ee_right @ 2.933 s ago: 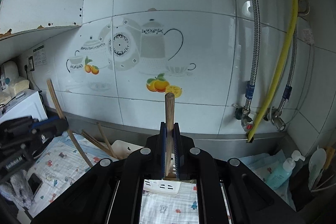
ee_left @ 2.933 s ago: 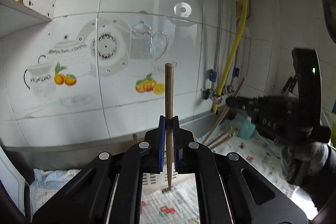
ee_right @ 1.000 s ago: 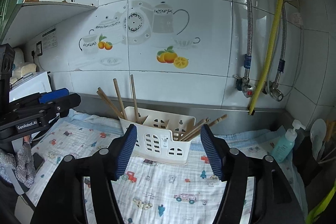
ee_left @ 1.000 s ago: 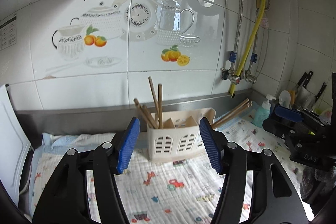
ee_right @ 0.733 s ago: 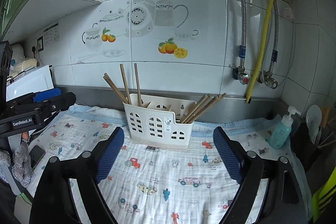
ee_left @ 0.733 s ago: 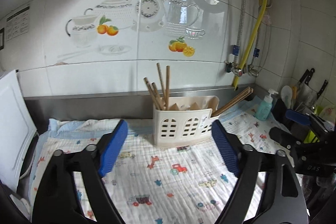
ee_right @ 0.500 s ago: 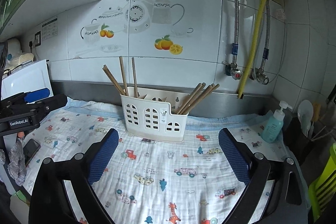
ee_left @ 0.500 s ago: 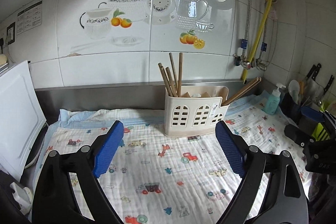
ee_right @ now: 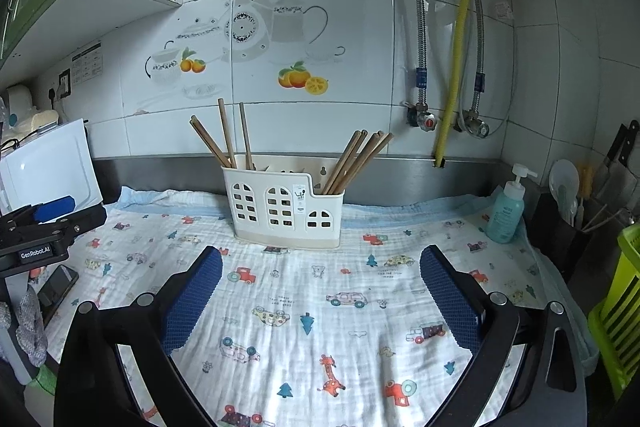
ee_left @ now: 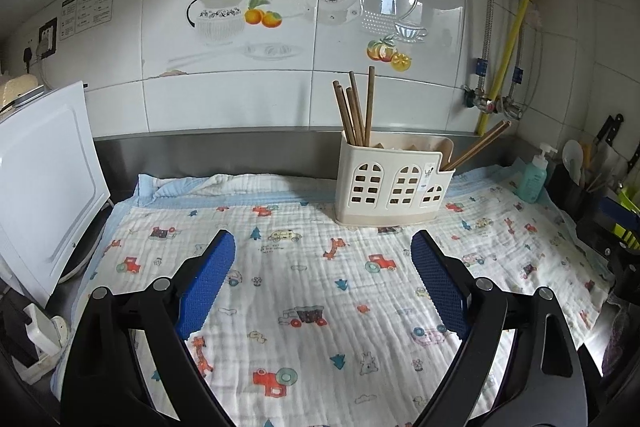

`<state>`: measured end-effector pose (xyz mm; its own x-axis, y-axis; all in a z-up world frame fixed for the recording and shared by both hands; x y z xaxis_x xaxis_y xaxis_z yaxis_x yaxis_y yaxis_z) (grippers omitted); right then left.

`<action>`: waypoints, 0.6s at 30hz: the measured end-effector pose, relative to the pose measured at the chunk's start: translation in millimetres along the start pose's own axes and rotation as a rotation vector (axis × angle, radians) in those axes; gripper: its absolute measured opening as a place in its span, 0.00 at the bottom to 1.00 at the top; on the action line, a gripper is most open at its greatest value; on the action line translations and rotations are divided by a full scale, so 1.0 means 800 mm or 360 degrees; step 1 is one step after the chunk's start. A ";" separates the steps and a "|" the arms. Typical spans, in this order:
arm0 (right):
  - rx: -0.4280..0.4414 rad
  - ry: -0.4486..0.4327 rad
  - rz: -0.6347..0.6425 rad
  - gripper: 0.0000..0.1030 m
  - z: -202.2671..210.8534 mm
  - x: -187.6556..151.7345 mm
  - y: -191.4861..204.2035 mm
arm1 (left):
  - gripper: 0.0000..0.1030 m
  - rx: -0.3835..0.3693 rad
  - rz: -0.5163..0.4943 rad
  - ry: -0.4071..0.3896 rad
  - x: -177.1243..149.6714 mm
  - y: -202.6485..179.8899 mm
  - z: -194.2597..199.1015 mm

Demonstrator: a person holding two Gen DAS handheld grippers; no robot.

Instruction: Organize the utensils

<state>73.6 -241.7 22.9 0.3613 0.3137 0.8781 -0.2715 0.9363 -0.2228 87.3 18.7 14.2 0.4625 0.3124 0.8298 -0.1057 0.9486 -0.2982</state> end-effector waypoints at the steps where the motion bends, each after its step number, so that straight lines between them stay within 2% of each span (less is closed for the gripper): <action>1: -0.0003 -0.0001 -0.0008 0.93 0.001 -0.001 -0.001 | 0.86 0.0002 0.0000 0.0000 -0.001 0.000 0.002; 18: 0.0029 0.0041 -0.0039 0.93 -0.004 -0.015 0.007 | 0.87 0.0036 -0.0018 0.0013 -0.020 0.001 0.012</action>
<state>70.6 -239.9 9.8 0.3912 0.2948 0.8718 -0.2786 0.9408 -0.1931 71.5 14.6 5.1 0.4712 0.3015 0.8289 -0.1202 0.9529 -0.2783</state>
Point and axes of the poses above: each gripper's, at about its wrist camera, not at the fingertips, and z roughly against the way its jaws point, y to its left, x to its top, the point moved 3 cm from there along -z, roughly the way its jaws point, and after that the axes turned 14 degrees about z, right-handed, at the moved point
